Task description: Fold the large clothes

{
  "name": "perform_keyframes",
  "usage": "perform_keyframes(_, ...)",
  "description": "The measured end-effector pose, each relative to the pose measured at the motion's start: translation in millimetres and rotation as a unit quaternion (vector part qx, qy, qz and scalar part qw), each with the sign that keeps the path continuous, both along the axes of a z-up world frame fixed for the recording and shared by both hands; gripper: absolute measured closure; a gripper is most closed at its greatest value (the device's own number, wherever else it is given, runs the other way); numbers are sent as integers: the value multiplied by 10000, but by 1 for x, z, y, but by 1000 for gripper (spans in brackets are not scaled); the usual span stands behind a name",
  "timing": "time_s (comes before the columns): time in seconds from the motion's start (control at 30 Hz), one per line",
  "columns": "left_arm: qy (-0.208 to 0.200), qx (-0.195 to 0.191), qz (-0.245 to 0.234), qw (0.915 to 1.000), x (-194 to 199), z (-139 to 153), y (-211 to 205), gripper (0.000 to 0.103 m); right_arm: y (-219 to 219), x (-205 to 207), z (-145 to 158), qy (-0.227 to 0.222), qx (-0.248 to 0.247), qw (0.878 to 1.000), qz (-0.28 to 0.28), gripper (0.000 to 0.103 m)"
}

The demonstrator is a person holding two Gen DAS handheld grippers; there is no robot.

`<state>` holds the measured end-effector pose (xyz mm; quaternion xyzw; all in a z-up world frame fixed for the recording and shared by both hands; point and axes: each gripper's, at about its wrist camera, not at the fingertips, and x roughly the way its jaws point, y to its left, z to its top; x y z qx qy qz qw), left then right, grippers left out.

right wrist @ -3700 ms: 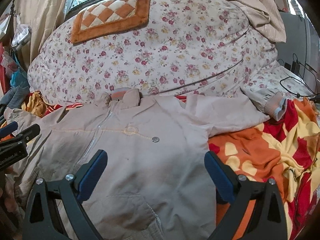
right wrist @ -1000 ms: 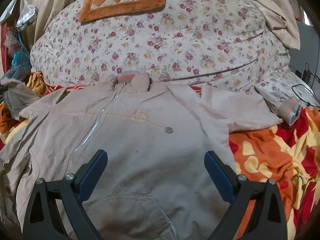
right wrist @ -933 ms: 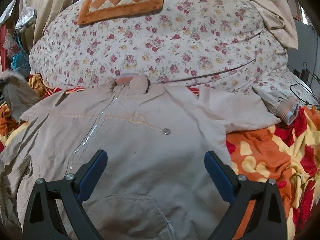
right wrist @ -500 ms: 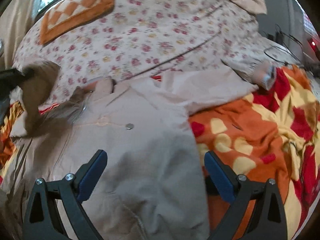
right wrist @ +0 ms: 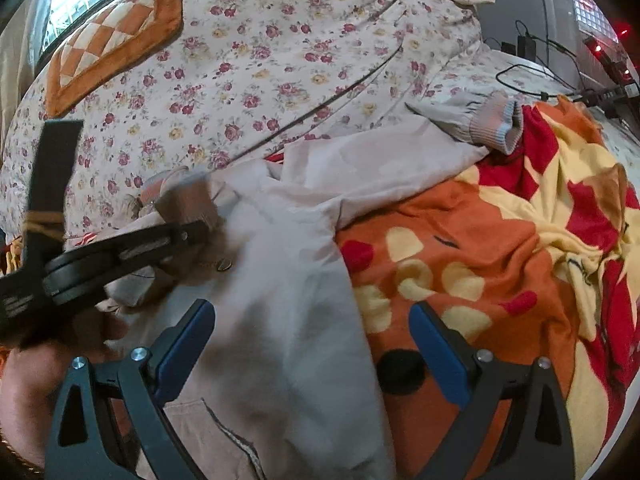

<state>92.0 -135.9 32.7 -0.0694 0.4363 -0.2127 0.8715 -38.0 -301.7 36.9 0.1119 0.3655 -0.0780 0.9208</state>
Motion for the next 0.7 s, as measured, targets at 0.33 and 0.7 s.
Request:
perform_keyframes(0.33, -376, 437, 947, 9938, -34, 35, 154, 76, 9, -6, 12, -264, -244, 9993, 108, 3)
perform_keyframes(0.7, 736, -136, 3263, 9423, -24, -21, 274, 89, 113, 68, 49, -214, -548, 9597, 2750, 26)
